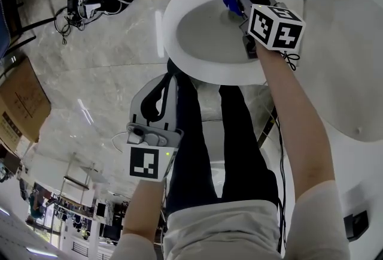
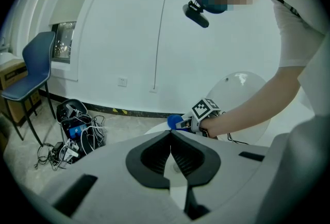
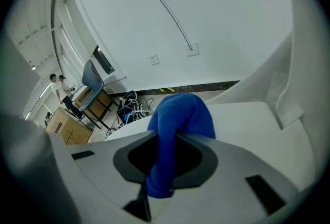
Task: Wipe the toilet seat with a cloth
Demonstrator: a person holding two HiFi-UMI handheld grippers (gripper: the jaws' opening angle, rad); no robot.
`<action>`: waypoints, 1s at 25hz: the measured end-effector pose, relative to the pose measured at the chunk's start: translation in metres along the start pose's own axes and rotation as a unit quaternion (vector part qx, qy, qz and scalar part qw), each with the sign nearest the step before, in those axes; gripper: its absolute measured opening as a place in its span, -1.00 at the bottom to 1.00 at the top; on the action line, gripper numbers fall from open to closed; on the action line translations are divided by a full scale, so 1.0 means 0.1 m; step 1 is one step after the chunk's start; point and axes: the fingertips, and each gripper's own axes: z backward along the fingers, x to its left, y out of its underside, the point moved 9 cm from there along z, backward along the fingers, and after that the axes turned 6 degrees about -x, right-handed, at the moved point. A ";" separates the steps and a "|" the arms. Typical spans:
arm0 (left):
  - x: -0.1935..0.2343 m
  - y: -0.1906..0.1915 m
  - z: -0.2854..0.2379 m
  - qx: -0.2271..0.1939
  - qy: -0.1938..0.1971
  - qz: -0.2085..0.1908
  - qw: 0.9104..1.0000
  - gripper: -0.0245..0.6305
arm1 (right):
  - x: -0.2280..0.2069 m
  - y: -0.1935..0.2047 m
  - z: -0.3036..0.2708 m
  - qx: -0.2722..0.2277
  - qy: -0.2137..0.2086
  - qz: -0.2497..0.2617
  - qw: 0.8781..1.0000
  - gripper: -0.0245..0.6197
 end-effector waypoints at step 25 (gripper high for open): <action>0.30 0.06 0.24 -0.001 -0.028 0.015 1.000 -0.90 | 0.65 0.15 -0.21 0.017 -0.031 -0.012 0.999 -0.75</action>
